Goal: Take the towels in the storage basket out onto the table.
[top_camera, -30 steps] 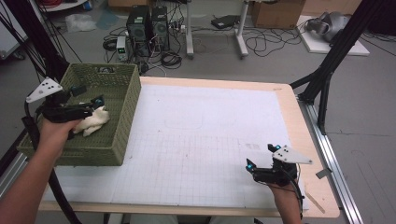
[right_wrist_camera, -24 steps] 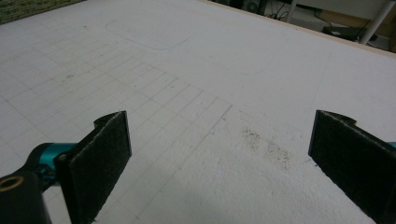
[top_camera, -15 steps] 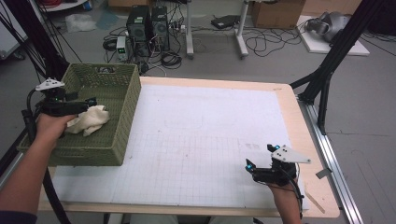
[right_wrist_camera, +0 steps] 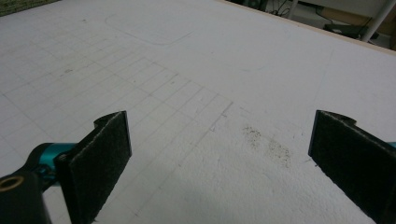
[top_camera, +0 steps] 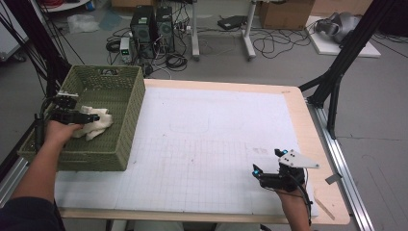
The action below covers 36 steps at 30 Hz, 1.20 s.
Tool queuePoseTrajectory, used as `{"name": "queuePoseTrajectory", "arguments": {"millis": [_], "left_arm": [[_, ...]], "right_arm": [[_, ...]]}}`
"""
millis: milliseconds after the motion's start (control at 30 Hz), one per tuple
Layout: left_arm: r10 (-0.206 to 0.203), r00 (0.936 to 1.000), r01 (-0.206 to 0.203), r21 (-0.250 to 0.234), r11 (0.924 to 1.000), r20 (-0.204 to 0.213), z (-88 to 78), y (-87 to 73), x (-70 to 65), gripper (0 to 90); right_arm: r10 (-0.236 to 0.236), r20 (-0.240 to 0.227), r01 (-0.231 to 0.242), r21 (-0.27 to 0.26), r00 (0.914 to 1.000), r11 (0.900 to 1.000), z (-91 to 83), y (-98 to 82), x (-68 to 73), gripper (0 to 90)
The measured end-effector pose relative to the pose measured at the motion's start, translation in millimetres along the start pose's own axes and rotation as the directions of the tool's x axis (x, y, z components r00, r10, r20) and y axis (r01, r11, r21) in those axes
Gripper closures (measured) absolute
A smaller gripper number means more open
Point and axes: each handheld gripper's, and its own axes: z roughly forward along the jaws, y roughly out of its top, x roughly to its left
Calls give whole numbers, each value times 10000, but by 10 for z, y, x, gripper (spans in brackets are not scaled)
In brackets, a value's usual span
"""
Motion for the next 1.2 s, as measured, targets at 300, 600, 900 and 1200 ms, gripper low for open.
{"name": "queuePoseTrajectory", "arguments": {"millis": [300, 600, 900, 1200], "left_arm": [[71, 9994, -131, 1801, 9836, 335, 221, -71, -37, 188], [-336, 9901, 4, 2368, 9716, 1360, 216, -86, -47, 403], [118, 9876, -370, 1593, 9865, 1563, 52, -19, -65, 697], [-244, 9884, 332, -560, 9979, 1502, -255, 42, -7, 710]], "right_arm": [[0, -32, 1, 121, 10000, 9999, 2, -13, -2, 51], [145, -79, -144, 96, 9999, 9998, -19, -18, -6, 51], [263, 44, -263, -21, 9996, 9997, -61, -20, -29, 51], [295, 165, -293, -135, 9994, 9995, -90, -12, -37, 51]]}}
